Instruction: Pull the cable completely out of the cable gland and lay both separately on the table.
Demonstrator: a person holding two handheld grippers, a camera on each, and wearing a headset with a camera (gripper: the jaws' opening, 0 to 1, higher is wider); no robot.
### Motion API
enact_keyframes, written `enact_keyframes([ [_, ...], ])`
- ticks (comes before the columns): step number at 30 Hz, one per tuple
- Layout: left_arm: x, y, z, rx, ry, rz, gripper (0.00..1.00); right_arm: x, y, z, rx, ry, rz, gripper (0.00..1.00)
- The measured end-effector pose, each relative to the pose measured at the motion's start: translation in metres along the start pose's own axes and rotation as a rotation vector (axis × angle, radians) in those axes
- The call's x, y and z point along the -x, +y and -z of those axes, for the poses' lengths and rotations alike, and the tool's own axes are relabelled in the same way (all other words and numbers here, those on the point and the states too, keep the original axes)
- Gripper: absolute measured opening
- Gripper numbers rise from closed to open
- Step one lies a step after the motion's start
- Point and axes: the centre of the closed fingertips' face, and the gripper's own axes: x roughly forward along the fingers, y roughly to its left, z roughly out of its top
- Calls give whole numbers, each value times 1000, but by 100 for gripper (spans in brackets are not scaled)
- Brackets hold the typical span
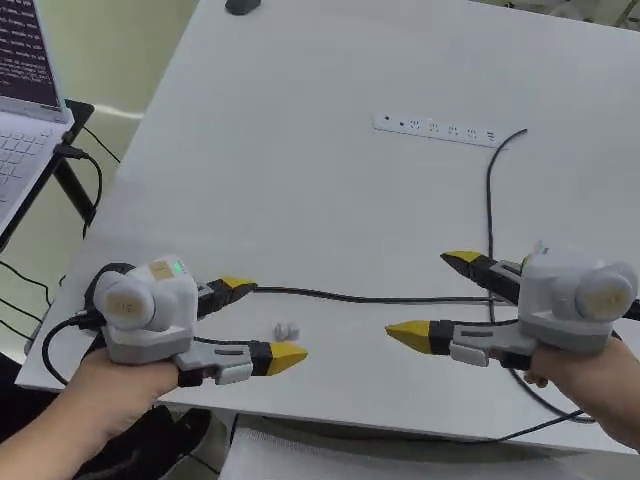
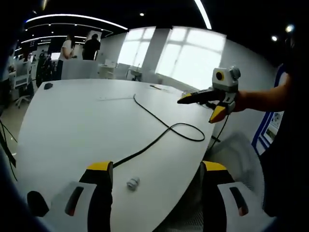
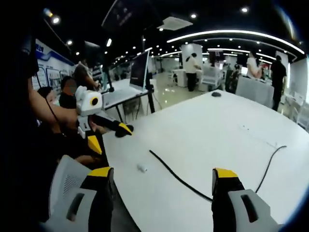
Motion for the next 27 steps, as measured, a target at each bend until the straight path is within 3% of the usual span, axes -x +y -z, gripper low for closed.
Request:
enact_keyframes([
  [11, 16, -5, 1, 6, 10, -43, 83, 41, -2, 31, -156, -43, 56, 92],
  [14, 18, -5, 1, 1, 12, -50, 87, 48, 1, 37, -191, -57, 52, 99],
  [19, 19, -8, 1, 0, 19, -52, 89, 56, 2, 59, -175, -9, 48, 99],
  [27, 18, -13, 12, 18, 50, -50, 98, 58, -5, 84, -185, 40, 59, 99],
])
